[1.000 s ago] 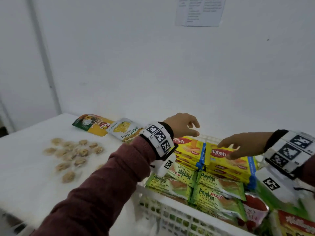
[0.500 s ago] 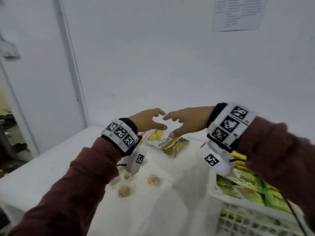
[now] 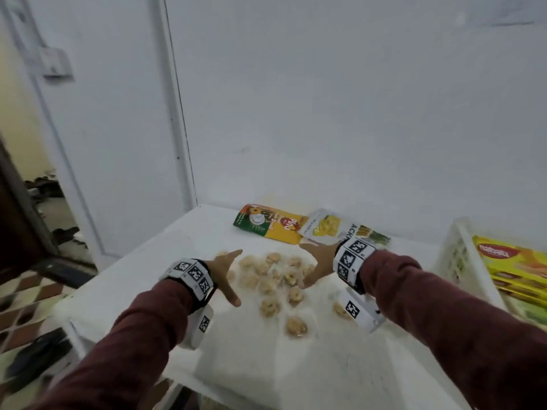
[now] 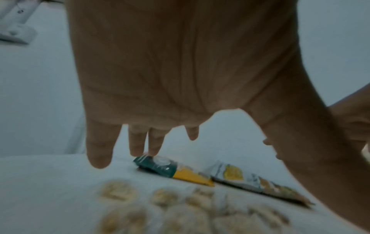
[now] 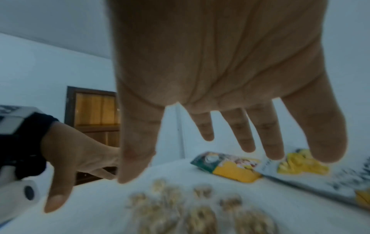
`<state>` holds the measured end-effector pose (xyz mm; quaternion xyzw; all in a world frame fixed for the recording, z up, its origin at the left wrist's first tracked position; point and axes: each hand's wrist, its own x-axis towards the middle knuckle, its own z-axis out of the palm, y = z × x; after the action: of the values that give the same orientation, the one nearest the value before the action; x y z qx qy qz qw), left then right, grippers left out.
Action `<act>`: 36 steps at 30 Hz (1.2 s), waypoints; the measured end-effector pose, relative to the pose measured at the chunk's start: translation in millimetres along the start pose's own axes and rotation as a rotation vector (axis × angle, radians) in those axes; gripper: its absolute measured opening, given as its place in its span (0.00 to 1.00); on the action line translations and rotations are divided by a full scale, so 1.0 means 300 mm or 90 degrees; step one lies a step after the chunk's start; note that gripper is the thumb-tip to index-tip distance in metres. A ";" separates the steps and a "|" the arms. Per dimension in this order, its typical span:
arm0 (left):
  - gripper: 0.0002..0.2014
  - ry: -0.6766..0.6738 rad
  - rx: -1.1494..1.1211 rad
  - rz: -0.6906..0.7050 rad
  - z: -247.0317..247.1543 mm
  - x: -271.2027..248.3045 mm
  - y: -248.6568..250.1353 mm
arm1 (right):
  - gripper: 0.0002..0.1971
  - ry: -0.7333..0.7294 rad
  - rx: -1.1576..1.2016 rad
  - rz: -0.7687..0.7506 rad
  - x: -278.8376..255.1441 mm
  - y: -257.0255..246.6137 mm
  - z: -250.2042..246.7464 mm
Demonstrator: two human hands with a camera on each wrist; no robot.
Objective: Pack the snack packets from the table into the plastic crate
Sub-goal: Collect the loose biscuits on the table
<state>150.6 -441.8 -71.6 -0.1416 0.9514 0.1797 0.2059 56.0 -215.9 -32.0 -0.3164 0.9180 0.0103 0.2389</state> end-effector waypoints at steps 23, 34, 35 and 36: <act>0.60 -0.115 0.257 0.084 0.150 0.182 0.209 | 0.60 -0.053 -0.156 0.001 0.215 0.072 0.151; 0.63 -0.089 0.242 0.188 -0.051 0.251 0.135 | 0.82 -0.072 0.102 0.211 -0.122 0.163 0.073; 0.63 -0.094 0.293 0.181 -0.057 0.266 0.119 | 0.79 -0.089 0.103 0.253 -0.160 0.142 0.107; 0.62 -0.098 0.337 0.176 -0.056 0.282 0.107 | 0.79 -0.105 0.117 0.278 -0.186 0.116 0.148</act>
<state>60.0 -436.4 -85.7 0.0615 0.9571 -0.0380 0.2807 93.0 -148.4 -51.0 -0.0859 0.9391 0.0041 0.3327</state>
